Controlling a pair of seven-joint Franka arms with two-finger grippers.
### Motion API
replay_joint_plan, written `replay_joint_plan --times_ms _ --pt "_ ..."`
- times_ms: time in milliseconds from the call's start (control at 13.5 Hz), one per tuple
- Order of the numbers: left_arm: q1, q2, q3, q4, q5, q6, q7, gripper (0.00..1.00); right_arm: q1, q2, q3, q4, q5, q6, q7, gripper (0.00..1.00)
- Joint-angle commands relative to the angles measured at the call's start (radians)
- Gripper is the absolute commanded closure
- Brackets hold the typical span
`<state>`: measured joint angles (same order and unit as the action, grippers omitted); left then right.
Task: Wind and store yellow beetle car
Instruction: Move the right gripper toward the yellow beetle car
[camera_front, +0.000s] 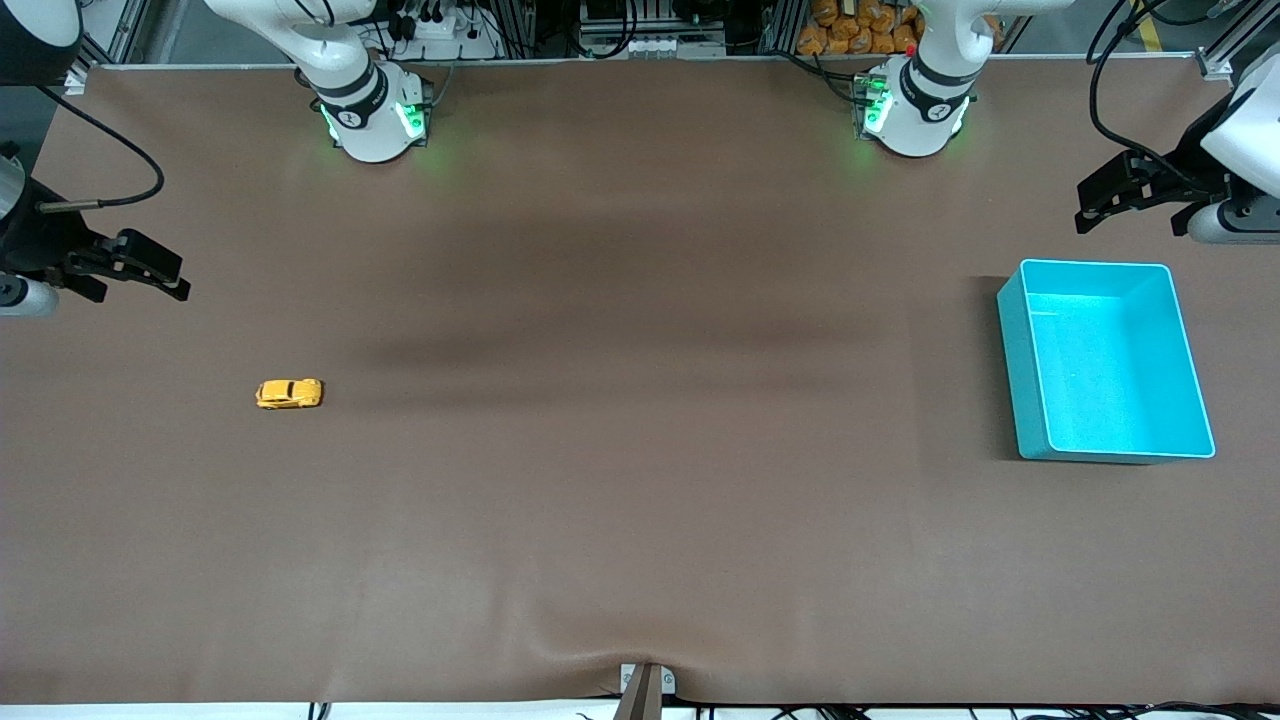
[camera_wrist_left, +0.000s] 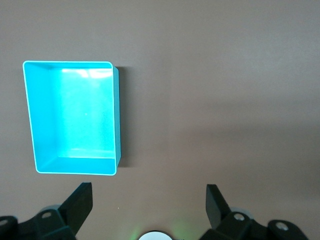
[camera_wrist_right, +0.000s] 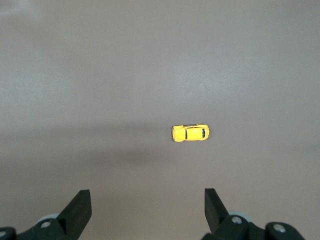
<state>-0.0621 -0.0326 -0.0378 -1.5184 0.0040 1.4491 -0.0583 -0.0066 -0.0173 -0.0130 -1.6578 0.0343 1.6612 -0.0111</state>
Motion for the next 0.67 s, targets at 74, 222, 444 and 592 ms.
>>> replay_joint_plan --times_ms 74,222,444,592 --pt "-0.002 -0.018 0.003 -0.005 -0.021 0.007 -0.008 0.0 -0.01 0.025 -0.004 0.019 -0.021 -0.092 0.01 0.0" --pt "-0.004 -0.02 -0.001 -0.006 -0.021 0.005 -0.006 0.0 -0.024 0.025 -0.005 0.026 -0.024 -0.092 0.002 0.0" --pt "-0.002 -0.018 0.003 -0.002 -0.019 0.005 0.011 0.0 -0.067 0.062 -0.004 0.032 -0.021 -0.095 0.012 0.0" --pt "-0.001 -0.017 0.004 -0.002 -0.021 0.005 0.011 0.0 -0.09 0.077 -0.007 0.032 -0.025 -0.126 0.013 0.0"
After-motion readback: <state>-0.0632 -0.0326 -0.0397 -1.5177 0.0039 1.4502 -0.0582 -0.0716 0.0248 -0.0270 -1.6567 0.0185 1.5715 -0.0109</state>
